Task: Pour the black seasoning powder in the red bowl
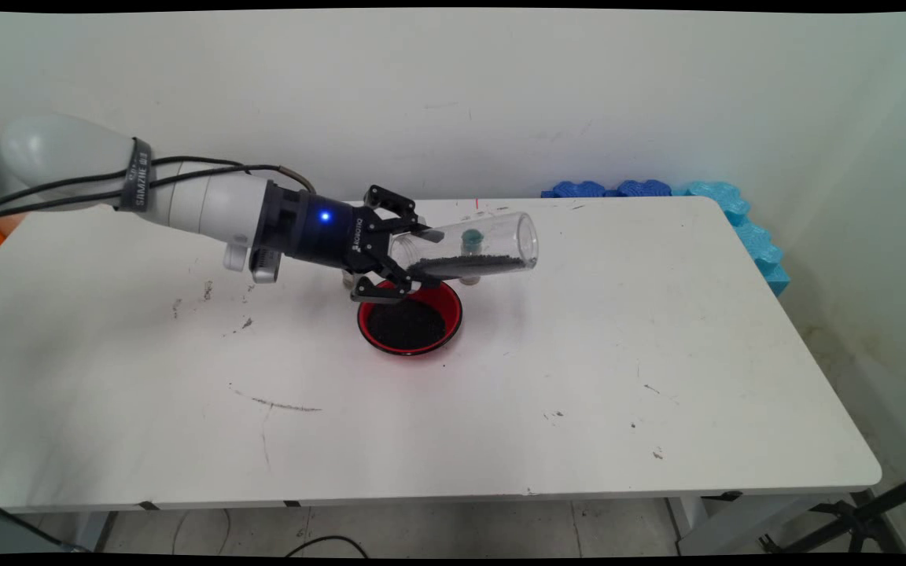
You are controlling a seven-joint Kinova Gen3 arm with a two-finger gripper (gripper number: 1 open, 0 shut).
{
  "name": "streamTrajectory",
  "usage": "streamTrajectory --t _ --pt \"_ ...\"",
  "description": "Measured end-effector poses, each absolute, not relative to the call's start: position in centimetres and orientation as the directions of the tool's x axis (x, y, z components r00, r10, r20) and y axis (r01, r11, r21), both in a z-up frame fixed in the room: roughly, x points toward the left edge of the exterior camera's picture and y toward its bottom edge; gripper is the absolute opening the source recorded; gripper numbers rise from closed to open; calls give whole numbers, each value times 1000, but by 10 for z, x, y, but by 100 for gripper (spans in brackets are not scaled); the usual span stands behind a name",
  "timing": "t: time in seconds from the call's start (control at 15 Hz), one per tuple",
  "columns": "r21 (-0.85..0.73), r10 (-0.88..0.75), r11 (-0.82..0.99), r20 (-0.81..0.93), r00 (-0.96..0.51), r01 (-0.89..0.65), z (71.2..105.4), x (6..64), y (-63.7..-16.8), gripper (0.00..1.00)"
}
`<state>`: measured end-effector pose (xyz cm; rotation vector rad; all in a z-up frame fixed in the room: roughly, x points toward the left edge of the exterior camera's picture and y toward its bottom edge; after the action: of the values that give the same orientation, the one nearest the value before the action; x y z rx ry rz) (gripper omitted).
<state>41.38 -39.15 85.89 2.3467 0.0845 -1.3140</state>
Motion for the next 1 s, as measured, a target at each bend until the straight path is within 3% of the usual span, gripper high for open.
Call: streamTrajectory --t 1.0 --pt "285 -86 -879 -884 460 383 858 396 -398 0"
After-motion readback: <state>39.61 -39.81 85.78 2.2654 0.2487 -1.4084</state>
